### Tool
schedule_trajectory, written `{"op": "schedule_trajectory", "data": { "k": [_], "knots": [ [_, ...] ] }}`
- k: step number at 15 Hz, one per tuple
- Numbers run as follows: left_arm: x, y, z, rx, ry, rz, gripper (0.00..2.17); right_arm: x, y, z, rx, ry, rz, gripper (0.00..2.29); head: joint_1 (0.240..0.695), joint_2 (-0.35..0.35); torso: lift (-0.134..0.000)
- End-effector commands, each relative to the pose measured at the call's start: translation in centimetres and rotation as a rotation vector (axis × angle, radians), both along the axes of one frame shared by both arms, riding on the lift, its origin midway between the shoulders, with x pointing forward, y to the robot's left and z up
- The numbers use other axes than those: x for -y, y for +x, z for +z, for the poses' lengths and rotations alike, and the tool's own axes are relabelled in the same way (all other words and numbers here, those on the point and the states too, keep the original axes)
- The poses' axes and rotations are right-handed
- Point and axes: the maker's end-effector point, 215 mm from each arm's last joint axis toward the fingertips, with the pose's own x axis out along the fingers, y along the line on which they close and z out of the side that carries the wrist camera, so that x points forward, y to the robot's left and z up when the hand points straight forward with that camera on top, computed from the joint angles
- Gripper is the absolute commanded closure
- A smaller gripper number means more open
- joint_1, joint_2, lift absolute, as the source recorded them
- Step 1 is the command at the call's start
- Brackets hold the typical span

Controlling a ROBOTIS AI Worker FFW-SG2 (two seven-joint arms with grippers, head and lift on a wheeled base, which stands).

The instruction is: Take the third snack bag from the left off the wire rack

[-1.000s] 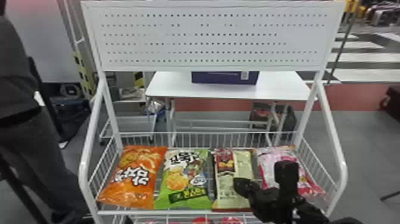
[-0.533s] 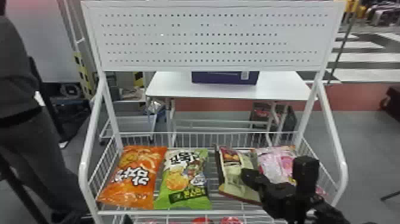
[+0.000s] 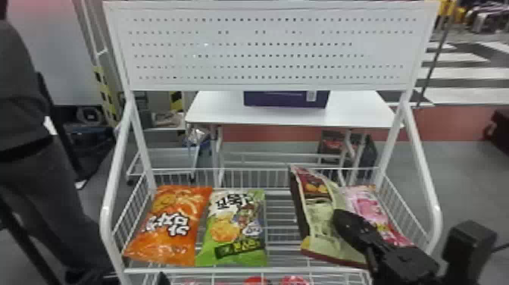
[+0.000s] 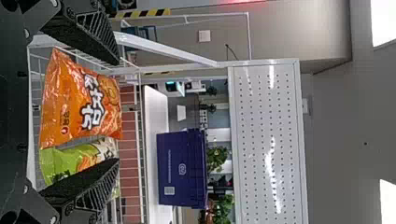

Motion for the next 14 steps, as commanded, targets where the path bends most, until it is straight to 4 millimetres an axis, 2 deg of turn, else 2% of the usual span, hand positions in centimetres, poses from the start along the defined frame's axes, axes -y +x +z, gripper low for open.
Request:
{"op": "schedule_trajectory", "data": {
  "k": [1, 8, 12, 14],
  "knots": [
    [0.0, 0.0, 0.1, 0.003, -0.001, -0.001, 0.16, 1.8, -2.5, 1.7, 0.058, 0.027, -0.031, 2.24, 0.499, 0.000, 0.000],
    [0.0, 0.2, 0.6, 0.016, -0.006, -0.003, 0.16, 9.6, -9.5, 3.2, 0.159, 0.025, -0.164, 2.24, 0.499, 0.000, 0.000],
    [-0.1, 0.4, 0.6, 0.016, -0.011, -0.005, 0.16, 13.0, -11.1, 2.6, 0.158, -0.012, -0.218, 2.24, 0.499, 0.000, 0.000],
    [-0.1, 0.4, 0.6, 0.014, -0.011, -0.005, 0.16, 13.3, -11.3, 2.5, 0.157, -0.015, -0.226, 2.24, 0.499, 0.000, 0.000]
  ]
}}
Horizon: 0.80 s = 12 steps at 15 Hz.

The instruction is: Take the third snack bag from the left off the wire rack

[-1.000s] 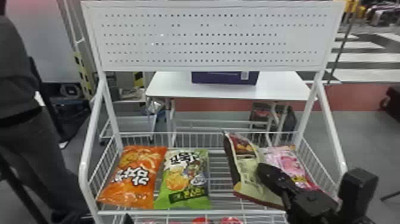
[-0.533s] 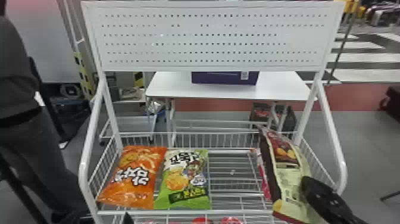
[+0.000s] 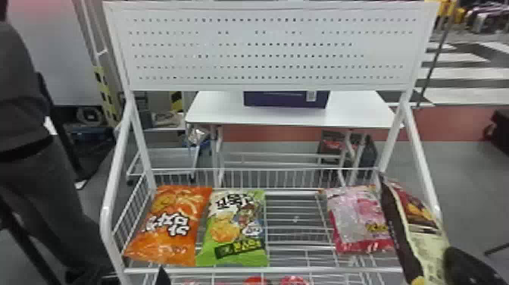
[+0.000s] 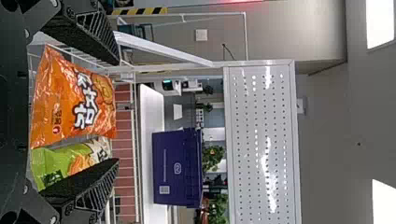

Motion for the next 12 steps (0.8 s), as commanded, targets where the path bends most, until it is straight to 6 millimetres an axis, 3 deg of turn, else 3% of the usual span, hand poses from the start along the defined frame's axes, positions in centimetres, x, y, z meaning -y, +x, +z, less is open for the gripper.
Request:
{"op": "schedule_trajectory", "data": {
  "k": [1, 12],
  "knots": [
    [0.02, 0.02, 0.16, 0.003, -0.001, 0.000, 0.16, 0.38, -0.28, -0.05, 0.000, -0.001, -0.009, 2.24, 0.499, 0.000, 0.000],
    [-0.25, -0.59, 0.19, 0.001, 0.000, 0.006, 0.16, 0.43, -0.77, 0.37, 0.011, 0.003, -0.013, 2.24, 0.499, 0.000, 0.000]
  ]
}}
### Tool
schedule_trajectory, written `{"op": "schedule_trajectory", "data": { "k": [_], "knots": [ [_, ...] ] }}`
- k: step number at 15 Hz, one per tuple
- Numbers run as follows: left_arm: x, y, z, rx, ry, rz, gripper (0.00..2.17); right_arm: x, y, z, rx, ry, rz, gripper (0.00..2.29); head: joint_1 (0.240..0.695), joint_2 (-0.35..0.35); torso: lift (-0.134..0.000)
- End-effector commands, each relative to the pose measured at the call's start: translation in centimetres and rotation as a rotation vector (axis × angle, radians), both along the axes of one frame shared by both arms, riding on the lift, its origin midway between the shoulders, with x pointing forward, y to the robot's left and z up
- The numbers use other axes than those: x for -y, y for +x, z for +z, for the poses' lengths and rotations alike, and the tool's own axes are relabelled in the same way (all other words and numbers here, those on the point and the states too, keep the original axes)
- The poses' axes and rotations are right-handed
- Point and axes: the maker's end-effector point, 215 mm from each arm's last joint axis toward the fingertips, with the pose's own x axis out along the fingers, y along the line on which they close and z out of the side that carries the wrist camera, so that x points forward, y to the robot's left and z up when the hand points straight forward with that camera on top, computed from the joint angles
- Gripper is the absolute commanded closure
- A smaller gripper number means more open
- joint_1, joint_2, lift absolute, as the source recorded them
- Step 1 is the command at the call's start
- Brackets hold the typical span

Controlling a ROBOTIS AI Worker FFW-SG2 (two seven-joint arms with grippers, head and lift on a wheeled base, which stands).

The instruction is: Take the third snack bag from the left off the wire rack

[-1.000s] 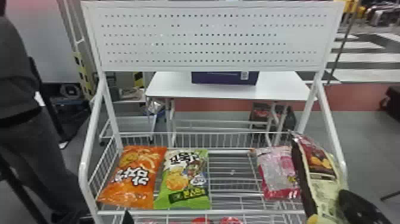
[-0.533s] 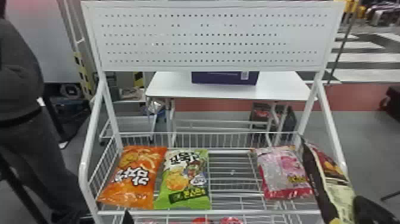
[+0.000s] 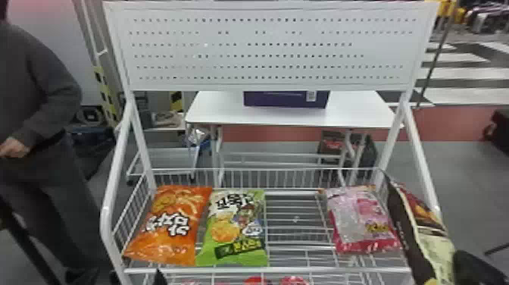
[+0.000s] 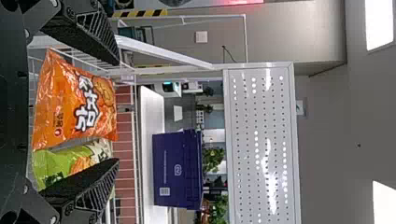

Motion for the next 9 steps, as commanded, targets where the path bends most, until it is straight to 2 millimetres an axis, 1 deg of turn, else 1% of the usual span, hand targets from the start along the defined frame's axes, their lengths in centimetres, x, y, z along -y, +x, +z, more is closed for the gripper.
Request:
{"op": "schedule_trajectory", "data": {
  "k": [1, 9],
  "knots": [
    [-0.05, -0.20, 0.24, 0.006, -0.003, 0.001, 0.16, -0.13, -0.05, 0.14, 0.001, 0.000, 0.003, 2.24, 0.499, 0.000, 0.000],
    [-0.12, -0.32, 0.56, 0.011, -0.002, 0.004, 0.16, -0.24, -0.18, 0.33, 0.006, -0.001, 0.007, 2.24, 0.499, 0.000, 0.000]
  ]
}}
